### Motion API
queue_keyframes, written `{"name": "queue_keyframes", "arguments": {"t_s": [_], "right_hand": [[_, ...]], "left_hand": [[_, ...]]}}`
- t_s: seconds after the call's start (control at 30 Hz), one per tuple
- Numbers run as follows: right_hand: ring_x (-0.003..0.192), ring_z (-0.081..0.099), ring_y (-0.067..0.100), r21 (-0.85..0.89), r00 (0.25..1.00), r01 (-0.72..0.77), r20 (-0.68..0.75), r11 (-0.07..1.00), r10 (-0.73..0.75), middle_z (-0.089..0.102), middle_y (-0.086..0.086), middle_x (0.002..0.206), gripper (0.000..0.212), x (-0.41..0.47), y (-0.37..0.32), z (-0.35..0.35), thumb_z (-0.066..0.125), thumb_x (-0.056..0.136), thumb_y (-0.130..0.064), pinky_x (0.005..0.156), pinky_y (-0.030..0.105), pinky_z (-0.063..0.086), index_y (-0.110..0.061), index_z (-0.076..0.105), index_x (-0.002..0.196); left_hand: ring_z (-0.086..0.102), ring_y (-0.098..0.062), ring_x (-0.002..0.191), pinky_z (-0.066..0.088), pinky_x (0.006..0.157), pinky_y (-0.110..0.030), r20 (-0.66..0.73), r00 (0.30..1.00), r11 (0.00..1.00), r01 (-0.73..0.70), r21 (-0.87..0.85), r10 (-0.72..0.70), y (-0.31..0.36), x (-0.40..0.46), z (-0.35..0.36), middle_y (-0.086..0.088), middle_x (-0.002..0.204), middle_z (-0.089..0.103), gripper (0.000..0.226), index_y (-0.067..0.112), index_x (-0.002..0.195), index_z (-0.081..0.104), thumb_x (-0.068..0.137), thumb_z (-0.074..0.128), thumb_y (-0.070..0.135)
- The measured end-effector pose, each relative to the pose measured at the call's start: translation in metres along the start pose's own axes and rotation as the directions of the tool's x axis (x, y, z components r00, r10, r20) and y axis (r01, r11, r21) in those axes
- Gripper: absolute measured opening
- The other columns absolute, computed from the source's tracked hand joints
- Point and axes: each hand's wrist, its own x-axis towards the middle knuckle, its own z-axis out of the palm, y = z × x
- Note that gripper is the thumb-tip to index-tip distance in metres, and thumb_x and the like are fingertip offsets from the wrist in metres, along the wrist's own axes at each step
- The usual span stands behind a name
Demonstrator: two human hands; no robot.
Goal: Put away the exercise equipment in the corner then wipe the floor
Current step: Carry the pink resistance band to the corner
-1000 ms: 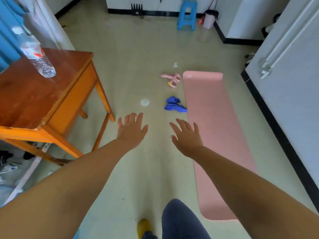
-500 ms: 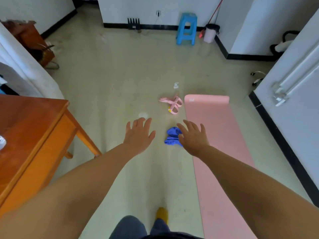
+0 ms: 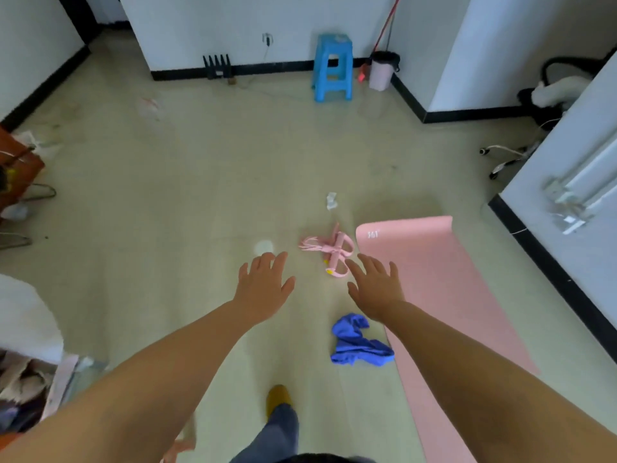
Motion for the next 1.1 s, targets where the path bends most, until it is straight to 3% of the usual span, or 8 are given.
{"name": "queue_keyframes", "arguments": {"t_s": [0.1, 0.2, 0.33, 0.43, 0.67, 0.73, 0.93, 1.1], "right_hand": [[0.143, 0.016, 0.016, 0.065, 0.998, -0.067, -0.015, 0.996, 0.068, 0.01, -0.001, 0.158, 0.052, 0.064, -0.004, -0.022, 0.032, 0.099, -0.036, 0.115, 0.048, 0.009, -0.029, 0.019, 0.149], [0.143, 0.016, 0.017, 0.086, 0.994, -0.113, 0.019, 0.99, 0.111, 0.007, 0.0, 0.159, 0.051, 0.115, 0.004, -0.027, 0.033, 0.099, -0.035, 0.115, 0.049, 0.009, -0.028, 0.02, 0.148], [0.144, 0.014, 0.018, 0.063, 0.978, -0.191, 0.101, 0.98, 0.184, 0.013, -0.001, 0.157, 0.054, 0.194, 0.038, -0.023, 0.029, 0.101, -0.037, 0.115, 0.049, 0.008, -0.027, 0.012, 0.151], [0.144, 0.015, 0.019, 0.081, 0.956, -0.274, 0.127, 0.958, 0.263, 0.013, 0.0, 0.157, 0.053, 0.265, 0.072, -0.018, 0.029, 0.101, -0.037, 0.115, 0.049, 0.01, -0.027, 0.013, 0.15], [0.142, 0.021, 0.023, 0.191, 0.905, -0.386, 0.27, 0.903, 0.33, 0.017, 0.001, 0.156, 0.051, 0.386, 0.117, -0.031, 0.029, 0.101, -0.037, 0.116, 0.047, 0.015, -0.027, 0.015, 0.149], [0.14, 0.024, 0.024, 0.223, 0.888, -0.424, 0.292, 0.878, 0.355, 0.019, 0.002, 0.155, 0.051, 0.411, 0.119, -0.027, 0.03, 0.1, -0.037, 0.114, 0.044, 0.02, -0.027, 0.017, 0.149], [0.134, 0.032, 0.026, 0.338, 0.798, -0.582, 0.412, 0.74, 0.439, 0.023, 0.004, 0.153, 0.053, 0.468, 0.123, 0.021, 0.034, 0.1, -0.035, 0.098, 0.039, 0.038, -0.024, 0.018, 0.149], [0.132, 0.033, 0.026, 0.4, 0.626, -0.778, 0.568, 0.485, 0.534, 0.026, 0.005, 0.15, 0.051, 0.506, 0.114, 0.098, 0.034, 0.101, -0.031, 0.098, 0.04, 0.039, -0.022, 0.018, 0.149]], "left_hand": [[0.047, -0.032, 0.122, 0.029, 0.106, -0.047, -0.009, 0.997, 0.997, -0.071, -0.006, 0.071, -0.023, 0.082, -0.017, -0.014, 0.133, 0.047, 0.07, 0.014, 0.143, 0.037, 0.087, 0.02, 0.054], [0.035, -0.024, 0.13, 0.023, 0.111, -0.042, 0.115, 0.989, 0.994, -0.095, 0.048, 0.089, -0.029, 0.152, -0.019, -0.006, 0.142, 0.036, 0.058, 0.02, 0.148, 0.023, 0.096, 0.029, 0.047], [0.035, -0.024, 0.131, 0.022, 0.111, -0.042, 0.196, 0.954, 0.968, -0.242, 0.061, 0.226, -0.026, 0.246, -0.014, -0.006, 0.143, 0.036, 0.084, 0.02, 0.148, 0.023, 0.075, 0.001, 0.058], [0.033, -0.024, 0.133, 0.019, 0.112, -0.043, 0.227, 0.924, 0.937, -0.337, 0.094, 0.309, -0.021, 0.327, -0.005, -0.006, 0.145, 0.034, 0.065, 0.02, 0.147, 0.024, 0.09, 0.02, 0.051], [0.042, -0.027, 0.124, 0.033, 0.103, -0.038, 0.297, 0.912, 0.947, -0.314, 0.068, 0.281, -0.018, 0.485, -0.009, -0.009, 0.138, 0.042, 0.077, 0.018, 0.144, 0.029, 0.081, 0.009, 0.057], [0.041, -0.029, 0.124, 0.035, 0.102, -0.039, 0.349, 0.9, 0.953, -0.297, 0.056, 0.261, -0.018, 0.518, -0.001, -0.011, 0.139, 0.041, 0.065, 0.016, 0.145, 0.026, 0.091, 0.022, 0.052], [0.041, -0.028, 0.124, 0.036, 0.1, -0.039, 0.524, 0.772, 0.905, -0.426, 0.006, 0.36, -0.024, 0.596, 0.057, -0.011, 0.137, 0.041, 0.057, 0.018, 0.145, 0.025, 0.095, 0.044, 0.038], [0.041, -0.026, 0.123, 0.036, 0.102, -0.037, 0.676, 0.618, 0.823, -0.568, 0.03, 0.402, -0.045, 0.656, 0.139, -0.007, 0.137, 0.041, 0.056, 0.02, 0.143, 0.025, 0.094, 0.045, 0.038]]}}
